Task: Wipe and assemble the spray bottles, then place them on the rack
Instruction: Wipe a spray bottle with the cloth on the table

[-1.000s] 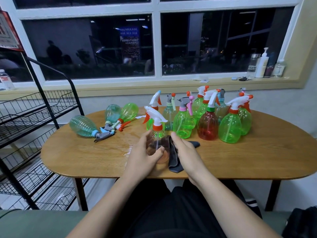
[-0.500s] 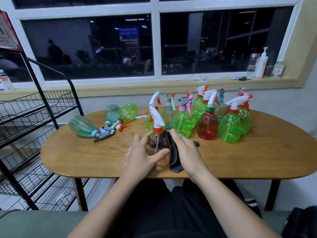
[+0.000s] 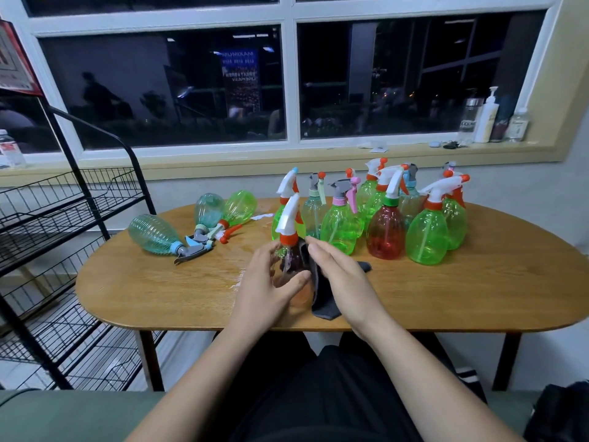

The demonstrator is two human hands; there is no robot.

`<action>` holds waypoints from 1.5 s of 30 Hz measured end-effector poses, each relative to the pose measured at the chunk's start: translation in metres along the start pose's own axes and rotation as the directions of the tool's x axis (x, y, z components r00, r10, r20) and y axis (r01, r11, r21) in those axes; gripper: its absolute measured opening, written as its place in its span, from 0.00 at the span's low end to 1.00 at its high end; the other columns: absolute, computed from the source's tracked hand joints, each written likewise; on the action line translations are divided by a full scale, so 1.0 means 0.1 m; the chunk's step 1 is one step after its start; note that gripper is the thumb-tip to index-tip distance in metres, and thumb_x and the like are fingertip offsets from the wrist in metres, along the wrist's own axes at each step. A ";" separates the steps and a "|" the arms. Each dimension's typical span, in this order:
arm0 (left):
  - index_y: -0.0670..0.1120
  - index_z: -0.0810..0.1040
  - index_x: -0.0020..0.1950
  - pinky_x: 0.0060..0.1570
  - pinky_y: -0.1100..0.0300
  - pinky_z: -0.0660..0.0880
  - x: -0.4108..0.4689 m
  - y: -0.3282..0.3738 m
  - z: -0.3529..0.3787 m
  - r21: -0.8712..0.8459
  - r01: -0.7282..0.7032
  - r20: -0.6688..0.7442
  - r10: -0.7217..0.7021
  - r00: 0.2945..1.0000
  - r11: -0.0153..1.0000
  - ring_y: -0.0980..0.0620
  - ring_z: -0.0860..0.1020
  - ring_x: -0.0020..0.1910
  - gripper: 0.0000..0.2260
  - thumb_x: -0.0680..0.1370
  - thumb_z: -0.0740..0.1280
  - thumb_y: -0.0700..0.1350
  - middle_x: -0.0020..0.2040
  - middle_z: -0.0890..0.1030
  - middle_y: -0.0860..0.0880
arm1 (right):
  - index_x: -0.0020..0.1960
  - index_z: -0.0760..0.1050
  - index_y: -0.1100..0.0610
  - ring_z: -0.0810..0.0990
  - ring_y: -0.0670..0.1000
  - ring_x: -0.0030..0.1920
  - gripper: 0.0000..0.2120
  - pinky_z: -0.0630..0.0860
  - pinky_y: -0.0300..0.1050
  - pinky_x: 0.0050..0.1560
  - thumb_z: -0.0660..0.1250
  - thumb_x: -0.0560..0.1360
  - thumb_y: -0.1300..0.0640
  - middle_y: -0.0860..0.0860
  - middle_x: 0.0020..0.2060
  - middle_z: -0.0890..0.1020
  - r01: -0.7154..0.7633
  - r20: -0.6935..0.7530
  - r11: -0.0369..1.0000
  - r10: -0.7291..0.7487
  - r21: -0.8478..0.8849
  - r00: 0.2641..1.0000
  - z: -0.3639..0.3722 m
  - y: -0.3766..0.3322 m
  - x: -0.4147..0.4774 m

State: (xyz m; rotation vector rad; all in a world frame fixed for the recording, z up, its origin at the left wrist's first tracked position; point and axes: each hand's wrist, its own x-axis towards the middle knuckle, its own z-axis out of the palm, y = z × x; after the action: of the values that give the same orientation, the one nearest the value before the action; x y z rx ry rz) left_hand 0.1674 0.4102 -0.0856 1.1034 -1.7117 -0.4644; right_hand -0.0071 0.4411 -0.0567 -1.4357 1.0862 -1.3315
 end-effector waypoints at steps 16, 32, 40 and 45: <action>0.58 0.72 0.77 0.58 0.68 0.74 -0.01 -0.03 0.00 0.008 0.014 -0.048 -0.013 0.999 1.000 0.62 0.78 0.63 0.35 0.73 0.80 0.58 0.63 0.78 0.60 | 0.78 0.74 0.46 0.72 0.33 0.72 0.29 0.66 0.36 0.74 0.64 0.81 0.35 0.36 0.72 0.78 0.063 0.033 0.998 -0.062 -0.008 0.998 -0.02 -0.09 -0.10; 0.56 0.73 0.69 0.52 0.71 0.74 -0.03 0.05 -0.01 -0.050 0.028 -0.031 -0.030 0.999 0.998 0.63 0.82 0.57 0.26 0.75 0.78 0.56 0.59 0.83 0.59 | 0.82 0.67 0.43 0.65 0.31 0.76 0.30 0.62 0.37 0.77 0.65 0.82 0.36 0.34 0.77 0.70 0.080 0.113 0.990 -0.067 -0.113 0.991 0.05 0.02 -0.09; 0.55 0.75 0.73 0.53 0.74 0.70 -0.01 -0.01 -0.01 0.031 0.004 -0.063 -0.002 0.998 1.000 0.61 0.77 0.56 0.31 0.72 0.76 0.59 0.56 0.71 0.54 | 0.64 0.78 0.38 0.79 0.33 0.64 0.10 0.73 0.37 0.66 0.68 0.83 0.41 0.31 0.59 0.84 -0.011 0.088 0.994 0.021 -0.112 0.996 0.01 0.07 -0.07; 0.59 0.74 0.74 0.57 0.62 0.78 -0.03 0.00 -0.01 -0.049 0.014 -0.078 -0.018 0.997 0.999 0.60 0.80 0.61 0.32 0.71 0.75 0.63 0.62 0.80 0.60 | 0.80 0.69 0.46 0.71 0.32 0.73 0.30 0.68 0.36 0.74 0.70 0.80 0.43 0.28 0.67 0.77 0.076 0.085 0.997 -0.078 0.019 0.993 0.00 0.03 -0.12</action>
State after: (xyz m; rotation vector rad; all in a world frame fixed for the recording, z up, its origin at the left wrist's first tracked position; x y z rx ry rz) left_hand 0.1683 0.4135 -0.0866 1.0872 -1.6163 -0.4649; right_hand -0.0073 0.4521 -0.0626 -1.5224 0.9718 -1.3171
